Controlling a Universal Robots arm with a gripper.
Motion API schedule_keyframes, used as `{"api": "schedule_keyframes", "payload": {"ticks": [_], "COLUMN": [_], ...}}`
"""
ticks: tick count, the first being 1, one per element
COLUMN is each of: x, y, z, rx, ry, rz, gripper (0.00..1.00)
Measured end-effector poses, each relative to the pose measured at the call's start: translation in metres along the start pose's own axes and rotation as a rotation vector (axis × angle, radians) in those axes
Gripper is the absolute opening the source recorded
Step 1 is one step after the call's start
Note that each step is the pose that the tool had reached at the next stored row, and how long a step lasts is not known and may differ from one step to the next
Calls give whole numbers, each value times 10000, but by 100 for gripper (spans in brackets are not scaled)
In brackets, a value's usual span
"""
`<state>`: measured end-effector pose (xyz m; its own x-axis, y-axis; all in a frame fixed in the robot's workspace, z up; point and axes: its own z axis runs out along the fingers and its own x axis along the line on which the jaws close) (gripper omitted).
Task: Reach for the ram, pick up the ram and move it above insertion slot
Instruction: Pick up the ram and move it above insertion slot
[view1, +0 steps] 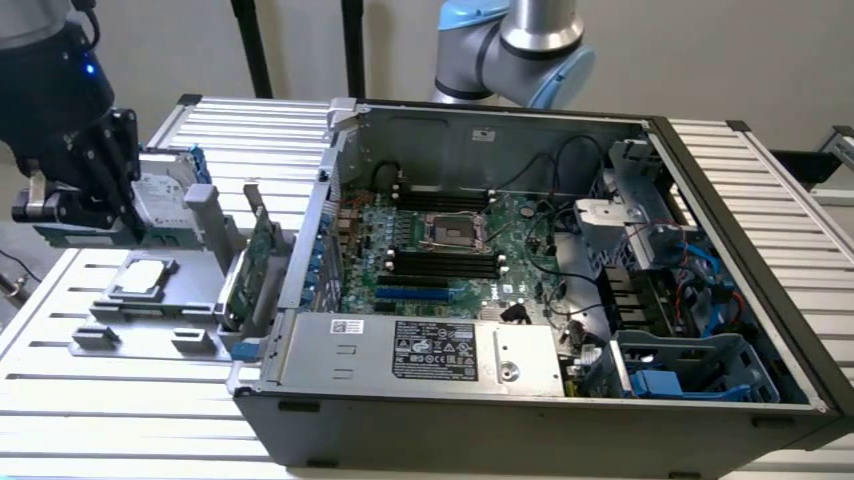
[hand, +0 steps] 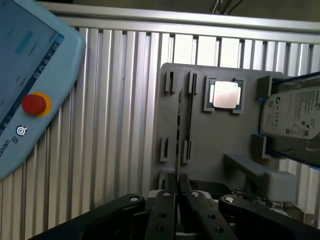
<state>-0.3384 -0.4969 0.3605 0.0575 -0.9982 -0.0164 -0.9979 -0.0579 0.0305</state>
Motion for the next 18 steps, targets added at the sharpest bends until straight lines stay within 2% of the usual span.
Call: {"api": "schedule_keyframes", "payload": {"ticks": [8,18], "x": [15,39], "y": [-323,-771], "z": [-265,-422], "rx": [-17,-32], "ry": [-151,-390], "rz": [-44,-69], "gripper": [14,14]}}
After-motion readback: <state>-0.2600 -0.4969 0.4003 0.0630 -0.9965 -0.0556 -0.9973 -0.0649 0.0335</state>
